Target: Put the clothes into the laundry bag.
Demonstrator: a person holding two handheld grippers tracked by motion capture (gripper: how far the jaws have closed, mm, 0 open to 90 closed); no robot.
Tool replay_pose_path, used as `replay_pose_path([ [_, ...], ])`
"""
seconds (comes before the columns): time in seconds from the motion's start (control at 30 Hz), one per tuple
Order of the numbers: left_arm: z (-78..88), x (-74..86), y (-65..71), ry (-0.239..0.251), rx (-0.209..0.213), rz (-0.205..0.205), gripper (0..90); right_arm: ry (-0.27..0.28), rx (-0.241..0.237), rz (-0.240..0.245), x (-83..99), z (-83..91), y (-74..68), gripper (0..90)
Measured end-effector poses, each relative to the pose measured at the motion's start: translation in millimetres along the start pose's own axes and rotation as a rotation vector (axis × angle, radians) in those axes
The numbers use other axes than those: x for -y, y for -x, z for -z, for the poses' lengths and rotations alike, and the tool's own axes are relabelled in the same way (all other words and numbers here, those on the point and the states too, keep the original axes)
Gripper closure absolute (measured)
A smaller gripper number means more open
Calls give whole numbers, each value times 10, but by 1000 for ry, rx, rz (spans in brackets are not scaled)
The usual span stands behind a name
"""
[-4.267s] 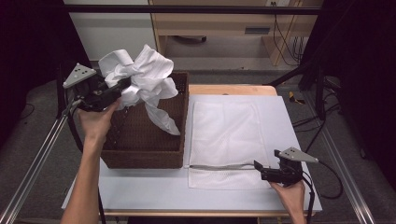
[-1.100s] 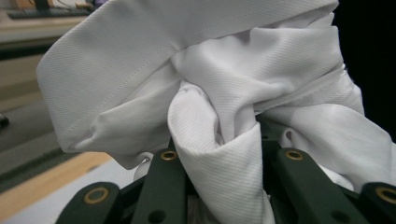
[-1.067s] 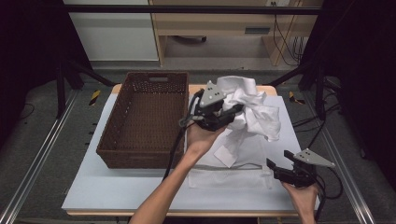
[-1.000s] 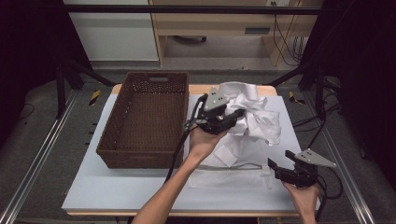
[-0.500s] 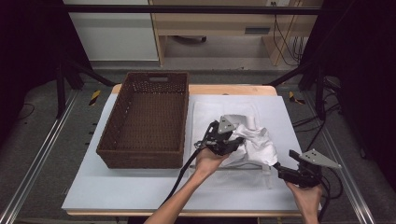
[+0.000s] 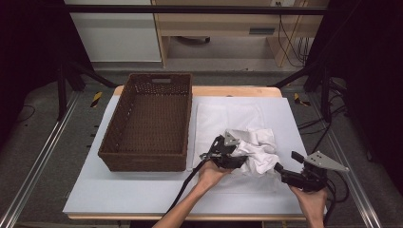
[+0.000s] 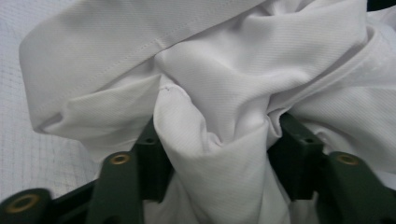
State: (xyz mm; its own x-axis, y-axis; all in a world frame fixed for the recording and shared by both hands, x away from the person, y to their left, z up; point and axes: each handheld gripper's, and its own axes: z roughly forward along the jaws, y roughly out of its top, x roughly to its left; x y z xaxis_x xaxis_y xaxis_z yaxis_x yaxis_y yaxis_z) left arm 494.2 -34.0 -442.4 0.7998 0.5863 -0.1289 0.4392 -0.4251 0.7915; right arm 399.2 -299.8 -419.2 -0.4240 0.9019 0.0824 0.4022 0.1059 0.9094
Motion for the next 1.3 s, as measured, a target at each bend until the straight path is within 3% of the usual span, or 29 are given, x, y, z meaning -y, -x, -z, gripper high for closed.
replay_pose_path([
  [0.2, 336, -76, -31, 46, 30, 62, 272, 3, -10, -10, -37, 12, -32, 174],
  [0.33, 620, -56, -3, 63, -3, 20, 269, -2, -33, -7, -51, -32, -85, 162],
  [0.47, 853, 185, 34, 61, -4, -15, 371, -46, -71, 8, -22, -245, -203, 135],
  [0.57, 947, 434, 43, 38, 8, -20, 444, -99, -82, 20, 26, -454, -276, 129],
  [0.6, 982, 594, 38, 19, 1, -20, 511, -132, -81, 31, 48, -582, -309, 134],
  [0.73, 991, 807, 13, -15, -24, -16, 582, -146, -86, 22, 57, -725, -325, 152],
  [0.83, 942, 1014, -34, -38, -48, -27, 723, -194, -66, 20, 112, -888, -319, 208],
  [0.97, 906, 1058, -68, -54, -61, -28, 767, -221, -48, 25, 174, -960, -329, 261],
  [1.03, 905, 1067, -76, -43, -57, -21, 816, -238, -33, 0, 201, -990, -314, 313],
  [1.07, 896, 1081, -73, -45, -76, -35, 816, -246, -25, -13, 203, -995, -320, 358],
  [1.2, 846, 1127, -75, -64, -73, -32, 864, -263, 5, 11, 195, -974, -316, 576],
  [1.3, 823, 1138, -74, -63, -61, -23, 892, -270, 29, -2, 167, -921, -285, 665],
])
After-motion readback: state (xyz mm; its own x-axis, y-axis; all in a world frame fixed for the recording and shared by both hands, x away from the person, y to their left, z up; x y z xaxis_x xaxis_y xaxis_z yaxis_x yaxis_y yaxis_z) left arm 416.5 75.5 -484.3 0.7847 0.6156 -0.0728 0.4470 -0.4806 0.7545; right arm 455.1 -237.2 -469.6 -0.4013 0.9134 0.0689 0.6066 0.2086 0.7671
